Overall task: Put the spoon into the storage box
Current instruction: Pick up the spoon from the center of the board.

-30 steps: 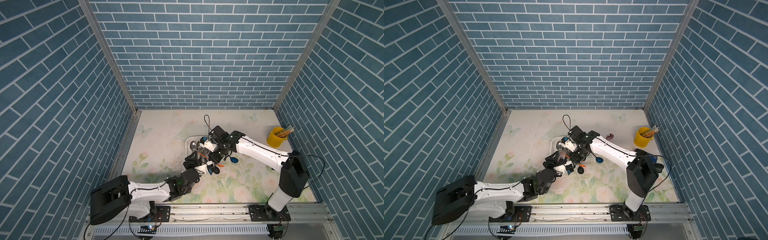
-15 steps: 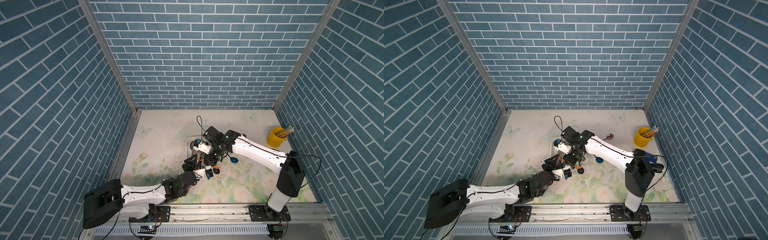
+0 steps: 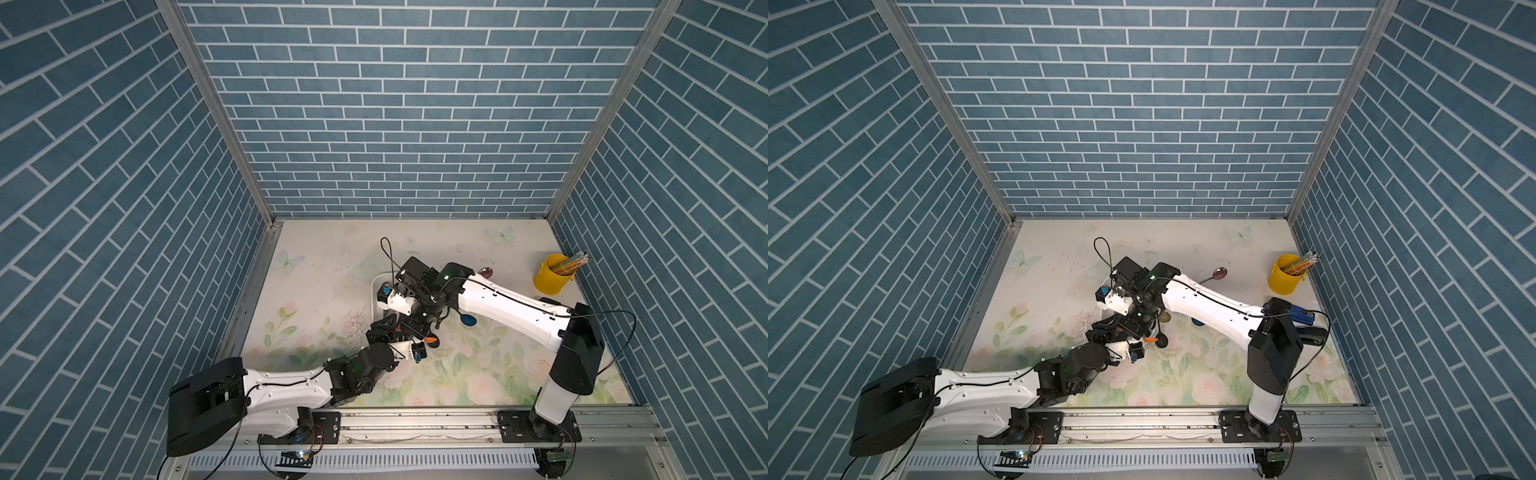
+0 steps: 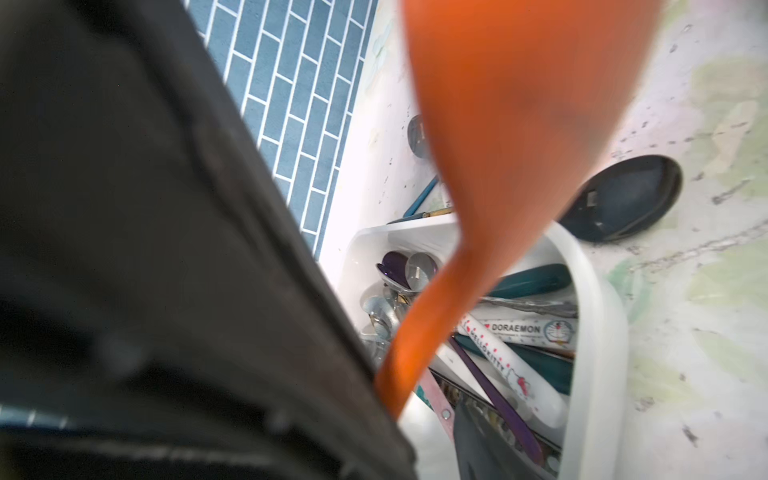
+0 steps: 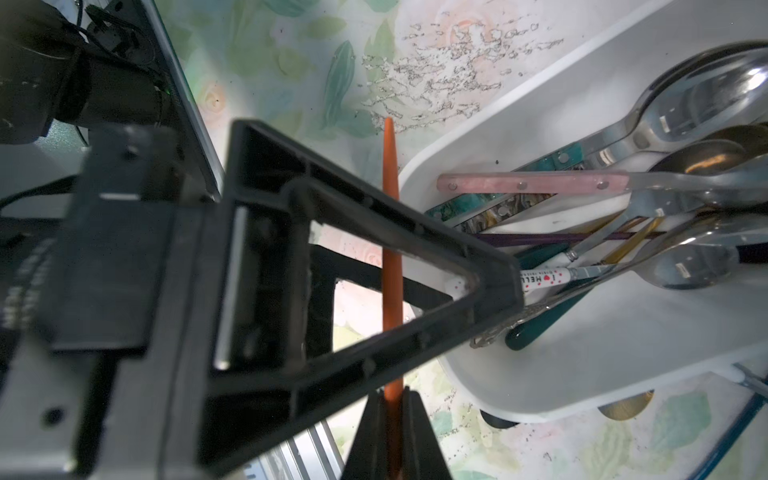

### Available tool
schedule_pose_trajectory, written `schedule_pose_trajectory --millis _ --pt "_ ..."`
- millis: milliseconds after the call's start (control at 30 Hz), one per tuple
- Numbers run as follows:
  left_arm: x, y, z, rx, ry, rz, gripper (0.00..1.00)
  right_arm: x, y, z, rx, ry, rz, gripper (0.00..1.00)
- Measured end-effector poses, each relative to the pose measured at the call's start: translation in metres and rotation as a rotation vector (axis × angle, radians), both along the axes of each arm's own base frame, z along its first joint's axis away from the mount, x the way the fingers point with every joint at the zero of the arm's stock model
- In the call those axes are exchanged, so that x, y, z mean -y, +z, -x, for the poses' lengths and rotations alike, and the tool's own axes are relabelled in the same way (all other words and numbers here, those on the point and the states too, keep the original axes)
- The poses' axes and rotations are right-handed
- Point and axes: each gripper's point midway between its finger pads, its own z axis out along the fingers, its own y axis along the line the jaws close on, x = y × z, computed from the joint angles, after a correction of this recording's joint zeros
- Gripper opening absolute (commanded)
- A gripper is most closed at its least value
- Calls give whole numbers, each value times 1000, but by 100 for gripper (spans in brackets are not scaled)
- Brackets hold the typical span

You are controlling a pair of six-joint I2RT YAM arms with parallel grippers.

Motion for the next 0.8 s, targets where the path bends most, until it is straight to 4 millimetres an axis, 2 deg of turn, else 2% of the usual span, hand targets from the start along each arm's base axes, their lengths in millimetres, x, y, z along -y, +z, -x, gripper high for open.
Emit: schedule_pose_trajectory --millis 167,267,333,467,633,800 --pt "2 0 1 -9 -8 -7 29 3 -4 1 -1 6 22 0" --pt "3 -2 2 -15 -12 -17 20 4 -8 1 -3 12 37 2" --pt "3 -3 2 -18 -14 -22 15 5 -9 1 0 18 44 4" --pt "2 -5 3 -28 -15 -33 8 5 -10 -2 18 20 46 20" --pt "3 -5 3 -41 -8 -37 1 2 -8 -14 73 -1 38 32" --pt "3 -3 2 -55 7 -38 0 7 -4 -26 84 -77 -7 37"
